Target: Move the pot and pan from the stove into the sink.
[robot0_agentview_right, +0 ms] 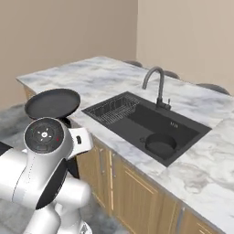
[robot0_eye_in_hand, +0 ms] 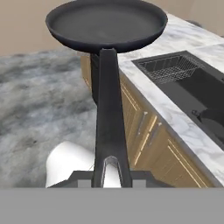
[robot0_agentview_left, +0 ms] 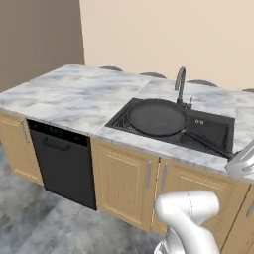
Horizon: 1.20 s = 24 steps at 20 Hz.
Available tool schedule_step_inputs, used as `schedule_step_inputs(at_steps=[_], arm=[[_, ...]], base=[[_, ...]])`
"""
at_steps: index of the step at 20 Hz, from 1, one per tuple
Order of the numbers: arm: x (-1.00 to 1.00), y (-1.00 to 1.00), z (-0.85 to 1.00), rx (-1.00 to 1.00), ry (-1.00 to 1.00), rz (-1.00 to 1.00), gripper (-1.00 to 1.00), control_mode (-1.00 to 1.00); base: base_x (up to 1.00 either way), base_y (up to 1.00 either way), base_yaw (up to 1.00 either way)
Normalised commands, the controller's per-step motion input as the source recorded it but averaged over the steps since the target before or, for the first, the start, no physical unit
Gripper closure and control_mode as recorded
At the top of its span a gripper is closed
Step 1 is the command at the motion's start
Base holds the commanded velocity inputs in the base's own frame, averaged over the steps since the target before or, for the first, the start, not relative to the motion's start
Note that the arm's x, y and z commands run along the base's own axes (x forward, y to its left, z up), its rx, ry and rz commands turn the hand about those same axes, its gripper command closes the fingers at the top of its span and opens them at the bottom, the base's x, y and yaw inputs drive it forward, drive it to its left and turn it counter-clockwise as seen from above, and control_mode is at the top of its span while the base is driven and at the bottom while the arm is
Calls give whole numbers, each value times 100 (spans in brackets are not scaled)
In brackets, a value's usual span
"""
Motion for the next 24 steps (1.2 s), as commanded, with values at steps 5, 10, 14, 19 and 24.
schedule_step_inputs(at_steps=[5, 10, 14, 19, 24], arm=[[0, 0, 0, 0, 0, 0, 100, 100], [0, 0, 0, 0, 0, 0, 100, 100], [0, 0, 0, 0, 0, 0, 100, 100], [0, 0, 0, 0, 0, 0, 100, 100], [0, 0, 0, 0, 0, 0, 100, 100]], base=[[6, -8, -40], [7, -8, -40], [8, -7, -41], [8, -7, -41], [7, -6, -41]])
